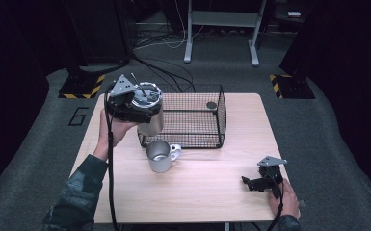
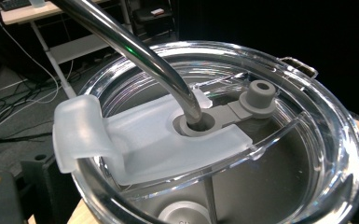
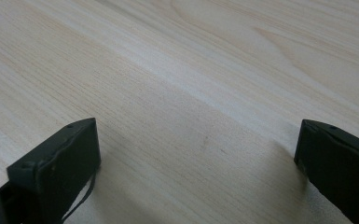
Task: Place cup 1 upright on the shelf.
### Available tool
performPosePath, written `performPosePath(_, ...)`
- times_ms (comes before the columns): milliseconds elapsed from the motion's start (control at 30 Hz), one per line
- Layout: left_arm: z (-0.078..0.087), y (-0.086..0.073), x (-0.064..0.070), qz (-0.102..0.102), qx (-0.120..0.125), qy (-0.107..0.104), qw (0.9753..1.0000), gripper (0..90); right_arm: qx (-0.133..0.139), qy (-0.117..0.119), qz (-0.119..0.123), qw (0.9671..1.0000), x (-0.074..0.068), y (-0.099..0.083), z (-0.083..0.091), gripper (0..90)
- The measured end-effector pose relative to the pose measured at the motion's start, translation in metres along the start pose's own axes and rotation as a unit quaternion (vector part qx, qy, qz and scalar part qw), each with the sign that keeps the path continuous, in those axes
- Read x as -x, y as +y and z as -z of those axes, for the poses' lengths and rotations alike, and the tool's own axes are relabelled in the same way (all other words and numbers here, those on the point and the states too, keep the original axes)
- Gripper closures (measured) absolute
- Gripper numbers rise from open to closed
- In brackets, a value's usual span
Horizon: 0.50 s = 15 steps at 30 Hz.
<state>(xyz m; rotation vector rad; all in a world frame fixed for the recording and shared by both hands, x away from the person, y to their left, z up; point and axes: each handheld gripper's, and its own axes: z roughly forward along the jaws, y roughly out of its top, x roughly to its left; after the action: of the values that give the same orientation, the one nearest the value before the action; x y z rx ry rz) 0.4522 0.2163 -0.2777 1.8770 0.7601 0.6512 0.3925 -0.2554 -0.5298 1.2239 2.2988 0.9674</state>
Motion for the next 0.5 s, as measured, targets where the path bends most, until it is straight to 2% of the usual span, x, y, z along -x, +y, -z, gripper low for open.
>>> performPosePath(500, -0.03, 0.002, -0.005, 0.007, -0.009, 0.001, 0.9999, 4.0, 0.0, 0.0, 0.0, 1.0, 0.0, 0.0, 0.0, 0.0)
